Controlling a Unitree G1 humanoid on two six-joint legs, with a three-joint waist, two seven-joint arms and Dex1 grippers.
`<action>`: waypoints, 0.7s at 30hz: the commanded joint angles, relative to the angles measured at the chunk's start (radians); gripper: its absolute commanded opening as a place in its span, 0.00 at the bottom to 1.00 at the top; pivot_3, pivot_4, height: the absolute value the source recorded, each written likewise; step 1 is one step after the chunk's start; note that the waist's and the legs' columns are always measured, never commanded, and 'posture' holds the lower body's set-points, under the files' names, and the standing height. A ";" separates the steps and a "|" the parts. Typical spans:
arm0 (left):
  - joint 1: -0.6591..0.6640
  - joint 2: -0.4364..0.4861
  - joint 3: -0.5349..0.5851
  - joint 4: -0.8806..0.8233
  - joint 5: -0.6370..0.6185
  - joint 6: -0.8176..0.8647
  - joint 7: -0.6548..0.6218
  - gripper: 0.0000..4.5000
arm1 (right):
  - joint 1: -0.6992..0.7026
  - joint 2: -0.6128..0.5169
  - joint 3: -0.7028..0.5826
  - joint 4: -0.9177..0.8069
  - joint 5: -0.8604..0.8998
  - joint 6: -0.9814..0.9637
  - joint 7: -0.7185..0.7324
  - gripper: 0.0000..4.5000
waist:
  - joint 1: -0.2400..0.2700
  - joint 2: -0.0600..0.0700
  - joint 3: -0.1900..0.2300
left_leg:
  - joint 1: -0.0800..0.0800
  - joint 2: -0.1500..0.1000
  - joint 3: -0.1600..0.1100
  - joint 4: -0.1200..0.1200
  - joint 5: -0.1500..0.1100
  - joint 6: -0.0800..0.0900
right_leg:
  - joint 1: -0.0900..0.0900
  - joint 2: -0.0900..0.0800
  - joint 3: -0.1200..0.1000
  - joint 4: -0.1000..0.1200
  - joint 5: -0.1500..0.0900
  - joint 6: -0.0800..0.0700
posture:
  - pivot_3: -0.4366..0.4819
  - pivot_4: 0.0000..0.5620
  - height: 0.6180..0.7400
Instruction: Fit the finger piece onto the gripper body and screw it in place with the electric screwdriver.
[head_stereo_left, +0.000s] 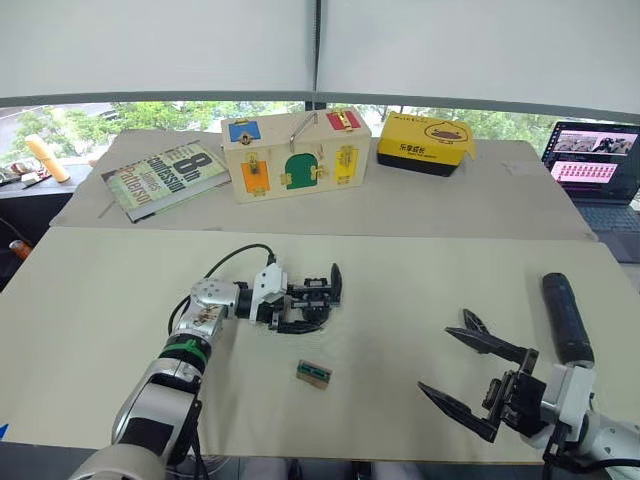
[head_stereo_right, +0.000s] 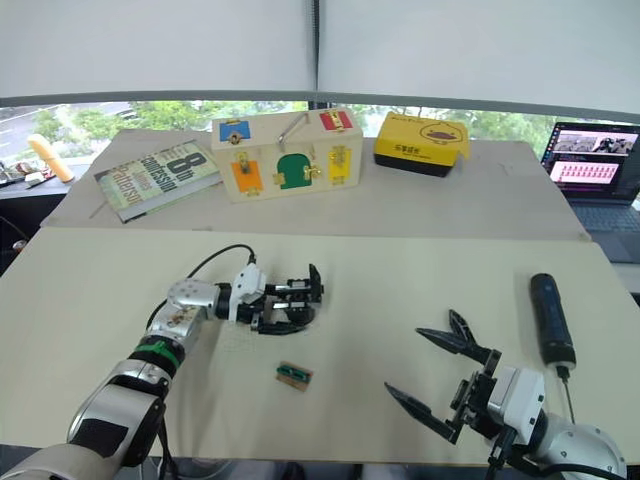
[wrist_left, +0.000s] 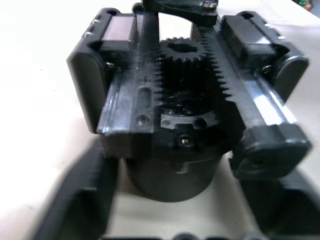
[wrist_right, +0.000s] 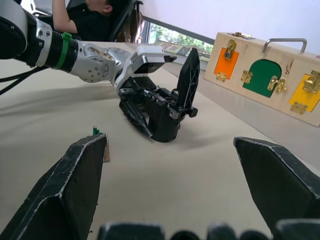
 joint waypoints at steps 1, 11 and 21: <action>0.058 -0.002 0.052 -0.122 -0.037 -0.001 0.063 0.51 | 0.020 0.013 -0.019 -0.046 -0.001 -0.042 -0.008 1.00 | -0.002 0.000 0.000 | 0.000 0.000 0.000 0.000 0.000 0.000 | 0.000 0.000 0.000 0.000 0.000 0.000 | 0.48 0.27 1.00; 0.416 -0.052 0.057 -0.818 -0.042 0.492 0.503 0.51 | -0.014 0.021 -0.008 -0.026 -0.011 -0.041 -0.021 1.00 | 0.005 0.000 0.000 | 0.000 0.000 -0.001 0.000 -0.001 0.002 | -0.001 -0.004 0.004 0.000 0.000 0.001 | 0.48 0.27 1.00; 0.492 -0.051 -0.008 -0.916 0.080 0.531 0.685 0.51 | -0.023 0.011 -0.028 0.047 0.015 -0.075 0.049 1.00 | 0.014 0.000 0.000 | 0.001 0.000 0.000 0.000 -0.001 0.002 | -0.001 -0.003 0.009 0.000 0.000 0.001 | 0.48 0.27 1.00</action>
